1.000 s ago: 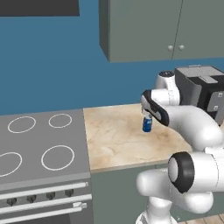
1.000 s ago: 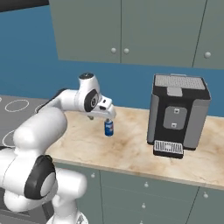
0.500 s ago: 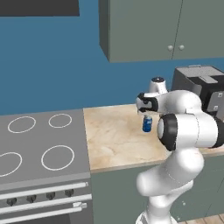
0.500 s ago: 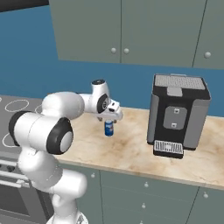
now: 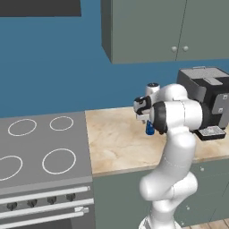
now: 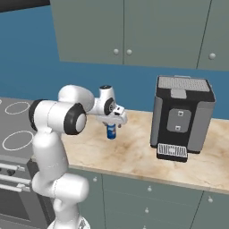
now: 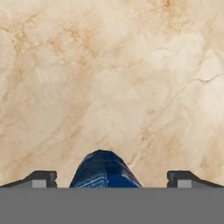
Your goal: Four empty soda cans are scattered around the kitchen. Gather all the cans and cluster them next to the stove for recycling.
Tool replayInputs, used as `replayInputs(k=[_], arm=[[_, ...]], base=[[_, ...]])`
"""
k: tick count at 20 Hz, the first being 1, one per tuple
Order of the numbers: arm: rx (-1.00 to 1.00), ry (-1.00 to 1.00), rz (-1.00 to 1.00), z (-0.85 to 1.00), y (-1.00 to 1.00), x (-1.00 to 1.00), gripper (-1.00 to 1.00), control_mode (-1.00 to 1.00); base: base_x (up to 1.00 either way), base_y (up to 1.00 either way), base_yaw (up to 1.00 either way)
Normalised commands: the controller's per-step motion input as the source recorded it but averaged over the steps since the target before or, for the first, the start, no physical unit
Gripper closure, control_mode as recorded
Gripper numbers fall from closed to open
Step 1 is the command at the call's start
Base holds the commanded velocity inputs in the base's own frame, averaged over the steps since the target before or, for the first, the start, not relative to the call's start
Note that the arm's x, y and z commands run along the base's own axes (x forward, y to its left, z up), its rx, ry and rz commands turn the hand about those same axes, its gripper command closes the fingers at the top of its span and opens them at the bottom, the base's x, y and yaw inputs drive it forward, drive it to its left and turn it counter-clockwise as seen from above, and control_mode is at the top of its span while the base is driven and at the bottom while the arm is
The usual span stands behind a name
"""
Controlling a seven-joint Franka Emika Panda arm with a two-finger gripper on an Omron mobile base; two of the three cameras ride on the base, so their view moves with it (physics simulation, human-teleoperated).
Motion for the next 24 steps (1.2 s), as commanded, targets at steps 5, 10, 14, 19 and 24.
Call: replayInputs(k=[5, 10, 14, 19, 24], arm=[[0.01, 0.0, 0.0, -0.36, 0.0, -0.09, -1.0, -1.0], [0.01, 0.0, 0.0, -0.11, 0.02, -0.56, 1.0, -1.0], [0.01, -0.01, 0.0, 0.01, 0.15, -0.28, 1.0, -1.0], [0.01, 0.03, 0.05, 0.76, 0.65, 0.0, 1.0, -1.0], [0.0, 0.24, 0.29, 0.31, 1.0, 0.02, 1.0, -1.0]], base=[[0.0, 0.0, 0.0], [0.0, 0.0, 0.0], [0.0, 0.0, 0.0], [0.0, 0.0, 0.0], [0.0, 0.0, 0.0]])
